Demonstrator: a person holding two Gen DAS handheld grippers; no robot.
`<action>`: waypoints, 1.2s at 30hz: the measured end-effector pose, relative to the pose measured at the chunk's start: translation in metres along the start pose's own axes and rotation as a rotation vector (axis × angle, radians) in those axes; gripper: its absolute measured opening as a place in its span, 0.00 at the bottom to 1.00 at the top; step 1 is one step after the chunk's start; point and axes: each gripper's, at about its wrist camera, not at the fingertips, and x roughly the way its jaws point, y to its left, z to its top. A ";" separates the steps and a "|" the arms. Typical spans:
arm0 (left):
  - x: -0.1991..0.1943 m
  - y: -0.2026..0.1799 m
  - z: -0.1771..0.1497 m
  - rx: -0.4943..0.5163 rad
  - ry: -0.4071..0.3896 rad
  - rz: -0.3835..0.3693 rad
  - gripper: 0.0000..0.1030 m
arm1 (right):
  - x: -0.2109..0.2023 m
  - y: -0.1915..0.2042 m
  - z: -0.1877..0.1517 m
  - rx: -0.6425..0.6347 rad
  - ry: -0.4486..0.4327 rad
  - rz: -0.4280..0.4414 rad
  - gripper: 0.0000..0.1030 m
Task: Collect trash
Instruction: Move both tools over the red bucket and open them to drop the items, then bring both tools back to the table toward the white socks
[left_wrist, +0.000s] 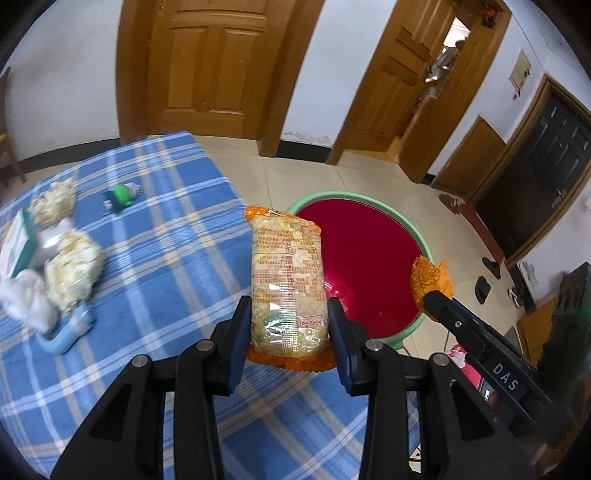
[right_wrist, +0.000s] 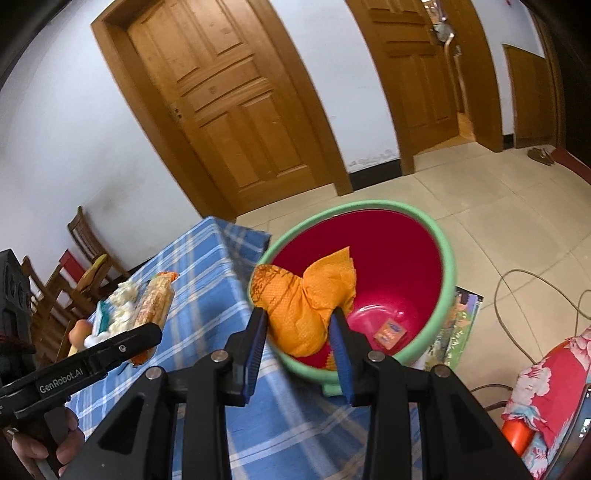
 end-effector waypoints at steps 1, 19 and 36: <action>0.006 -0.003 0.002 0.008 0.007 -0.002 0.39 | 0.002 -0.003 0.000 0.006 0.004 -0.004 0.37; 0.058 -0.043 0.014 0.085 0.062 -0.025 0.44 | 0.034 -0.048 0.006 0.101 0.063 -0.063 0.46; 0.037 -0.019 0.015 0.013 0.016 0.038 0.51 | 0.020 -0.045 0.007 0.123 0.025 -0.055 0.65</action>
